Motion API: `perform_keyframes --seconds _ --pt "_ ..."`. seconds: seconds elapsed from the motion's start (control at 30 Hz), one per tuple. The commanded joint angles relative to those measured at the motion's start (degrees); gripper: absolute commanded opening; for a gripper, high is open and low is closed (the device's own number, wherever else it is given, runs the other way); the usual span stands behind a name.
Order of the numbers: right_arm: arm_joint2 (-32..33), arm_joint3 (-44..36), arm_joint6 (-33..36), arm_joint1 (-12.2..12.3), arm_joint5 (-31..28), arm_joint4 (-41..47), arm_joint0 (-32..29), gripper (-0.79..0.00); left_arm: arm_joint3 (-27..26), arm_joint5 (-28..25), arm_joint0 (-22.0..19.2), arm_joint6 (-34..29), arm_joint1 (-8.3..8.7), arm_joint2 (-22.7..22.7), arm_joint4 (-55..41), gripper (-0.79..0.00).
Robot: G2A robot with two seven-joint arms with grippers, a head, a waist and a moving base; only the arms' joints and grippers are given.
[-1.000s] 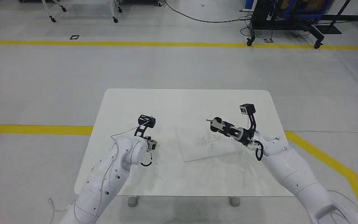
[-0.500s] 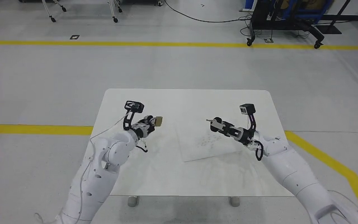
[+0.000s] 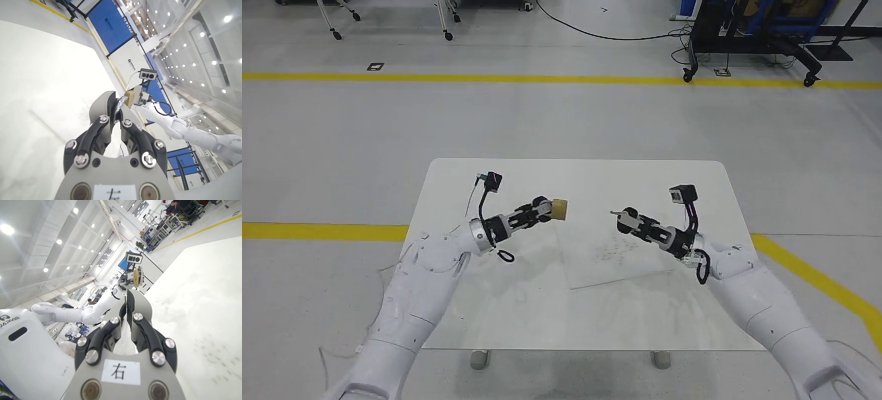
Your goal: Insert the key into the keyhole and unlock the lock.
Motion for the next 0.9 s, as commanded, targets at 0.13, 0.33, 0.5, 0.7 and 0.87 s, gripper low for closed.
perform_keyframes --seconds 0.13,0.33,0.5,0.7,0.87 --pt "-3.5 -0.8 -4.6 -2.6 4.7 -2.1 3.7 -0.785 1.5 -1.9 -0.2 -1.1 -0.13 0.3 -2.7 -0.785" --pt "-6.8 1.9 -9.3 -6.2 6.8 -1.4 10.1 -0.785 -1.5 0.0 3.0 3.7 0.62 0.1 8.7 -0.785" --pt "-10.1 6.2 -13.7 -9.7 7.0 -2.8 14.6 -0.785 -6.7 4.2 7.0 5.8 0.81 0.5 9.4 -0.785" --pt "-13.4 11.9 -13.7 -13.0 6.1 -3.6 16.9 -0.785 -7.5 2.7 7.0 1.0 0.93 0.1 0.6 -0.785" --pt "-13.4 14.9 -9.6 -14.2 2.9 0.0 17.1 -0.785 -5.8 3.6 5.6 -2.1 1.09 -0.8 -4.7 -0.785"
